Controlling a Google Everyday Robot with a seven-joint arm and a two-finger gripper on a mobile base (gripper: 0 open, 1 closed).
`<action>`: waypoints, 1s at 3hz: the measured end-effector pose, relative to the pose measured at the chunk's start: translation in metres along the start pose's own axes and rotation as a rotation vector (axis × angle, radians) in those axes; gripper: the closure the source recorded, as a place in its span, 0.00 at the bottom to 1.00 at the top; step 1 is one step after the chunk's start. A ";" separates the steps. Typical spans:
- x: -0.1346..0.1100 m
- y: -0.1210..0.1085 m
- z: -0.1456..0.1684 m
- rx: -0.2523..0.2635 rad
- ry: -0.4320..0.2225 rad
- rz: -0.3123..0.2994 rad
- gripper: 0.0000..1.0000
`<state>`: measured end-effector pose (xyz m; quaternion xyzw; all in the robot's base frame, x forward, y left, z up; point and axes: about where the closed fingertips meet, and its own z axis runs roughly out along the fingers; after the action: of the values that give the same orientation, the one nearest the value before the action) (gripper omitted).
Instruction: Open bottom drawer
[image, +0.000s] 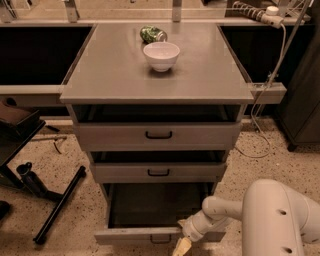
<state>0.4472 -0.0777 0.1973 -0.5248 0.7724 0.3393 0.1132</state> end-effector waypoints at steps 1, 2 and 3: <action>0.004 0.027 0.003 -0.055 -0.024 0.032 0.00; 0.003 0.026 0.003 -0.055 -0.024 0.032 0.00; 0.013 0.056 0.007 -0.094 -0.050 0.071 0.00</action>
Offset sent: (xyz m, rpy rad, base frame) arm -0.1352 0.0126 0.0264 0.1477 0.2326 -0.0548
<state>0.3907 -0.0708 0.2083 -0.4933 0.7706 0.3919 0.0954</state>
